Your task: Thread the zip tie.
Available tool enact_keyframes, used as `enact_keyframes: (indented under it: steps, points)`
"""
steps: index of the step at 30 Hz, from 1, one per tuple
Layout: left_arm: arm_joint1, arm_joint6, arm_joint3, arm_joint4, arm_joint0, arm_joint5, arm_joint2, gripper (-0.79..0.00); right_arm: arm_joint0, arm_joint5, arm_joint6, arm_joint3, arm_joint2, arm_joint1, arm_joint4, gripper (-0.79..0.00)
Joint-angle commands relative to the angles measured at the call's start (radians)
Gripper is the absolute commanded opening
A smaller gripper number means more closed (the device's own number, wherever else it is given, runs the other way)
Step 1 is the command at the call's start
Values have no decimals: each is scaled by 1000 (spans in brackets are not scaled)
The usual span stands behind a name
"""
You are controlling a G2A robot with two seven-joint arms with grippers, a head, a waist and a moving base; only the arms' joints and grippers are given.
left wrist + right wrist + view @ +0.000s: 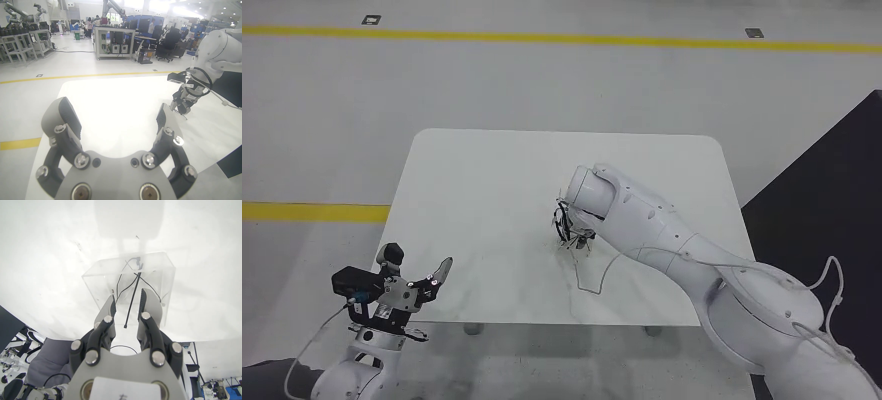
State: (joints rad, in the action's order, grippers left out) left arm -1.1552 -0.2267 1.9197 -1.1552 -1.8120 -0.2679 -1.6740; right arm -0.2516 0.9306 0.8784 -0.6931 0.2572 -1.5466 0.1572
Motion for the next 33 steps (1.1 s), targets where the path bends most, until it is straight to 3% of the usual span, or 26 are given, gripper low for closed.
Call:
enact_keyframes:
  steps: [1, 6, 11, 15, 19, 23, 29, 33]
  points:
    - [0, 0, 0, 0, 0, 0, 0, 0, 0, -14, 6, 17, -1, -10, 0, -533]
    - [0, 0, 0, 0, 0, 0, 0, 0, 8, -25, 17, 52, -4, -32, -11, -557]
    - [0, 0, 0, 0, 0, 0, 0, 0, 8, -27, 27, 97, -6, -51, -19, -640]
    - [0, 0, 0, 0, 0, 0, 0, 0, 12, -28, 34, 128, -4, -67, -24, -631]
    - [0, 0, 0, 0, 0, 0, 0, 0, 15, -34, 43, 156, -4, -81, -30, -671]
    - [0, 0, 0, 0, 0, 0, 0, 0, 17, -36, 47, 185, -3, -95, -33, -785]
    - [0, 0, 0, 0, 0, 0, 0, 0, 33, -64, 68, 214, 12, -109, -27, -785]
    - [0, 0, 0, 0, 0, 0, 0, 0, 67, -153, 164, 199, 30, -99, -15, -785]
